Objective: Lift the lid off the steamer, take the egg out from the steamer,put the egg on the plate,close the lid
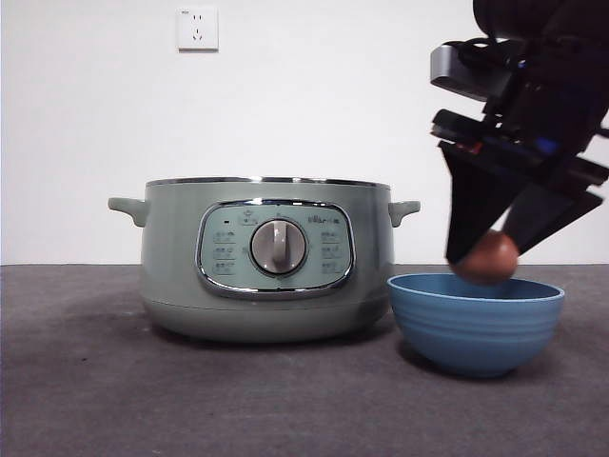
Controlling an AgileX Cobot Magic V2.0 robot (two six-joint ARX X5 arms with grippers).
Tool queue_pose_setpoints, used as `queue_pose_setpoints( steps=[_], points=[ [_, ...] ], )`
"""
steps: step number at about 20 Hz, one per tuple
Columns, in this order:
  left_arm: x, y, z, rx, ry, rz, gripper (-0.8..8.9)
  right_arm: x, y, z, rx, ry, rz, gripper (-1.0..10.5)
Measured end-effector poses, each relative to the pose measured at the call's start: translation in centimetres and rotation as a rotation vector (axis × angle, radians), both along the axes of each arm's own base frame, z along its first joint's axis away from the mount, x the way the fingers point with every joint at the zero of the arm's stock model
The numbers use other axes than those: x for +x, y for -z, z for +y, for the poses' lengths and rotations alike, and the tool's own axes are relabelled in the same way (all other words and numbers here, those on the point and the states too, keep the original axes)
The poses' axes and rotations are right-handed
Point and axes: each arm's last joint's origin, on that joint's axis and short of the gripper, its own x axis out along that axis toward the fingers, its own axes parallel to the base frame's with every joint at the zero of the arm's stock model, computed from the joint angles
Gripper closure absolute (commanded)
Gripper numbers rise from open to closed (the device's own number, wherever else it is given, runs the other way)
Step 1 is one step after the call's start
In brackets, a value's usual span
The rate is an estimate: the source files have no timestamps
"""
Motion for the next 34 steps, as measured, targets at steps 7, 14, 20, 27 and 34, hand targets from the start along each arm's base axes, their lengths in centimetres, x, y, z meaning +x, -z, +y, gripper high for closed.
queue_pose_setpoints(
  steps=[7,14,20,27,34],
  points=[
    [0.0,0.0,0.0,0.0,0.0,0.0,8.22,1.3,2.4,0.9,-0.015,-0.008,0.037,9.6],
    [0.0,0.0,0.0,0.0,0.0,0.0,8.22,1.6,4.0,1.8,-0.036,-0.04,0.071,9.6],
    [0.0,0.0,0.0,0.0,0.0,0.0,8.22,1.5,4.2,1.8,-0.049,-0.049,0.085,6.5],
    [2.5,-0.6,-1.4,-0.01,0.005,-0.014,8.22,1.4,4.3,1.8,-0.055,-0.053,0.094,6.2],
    [10.9,-0.5,-6.1,-0.037,0.099,-0.004,8.22,-0.3,-3.4,1.0,0.058,-0.057,-0.13,6.2]
  ],
)
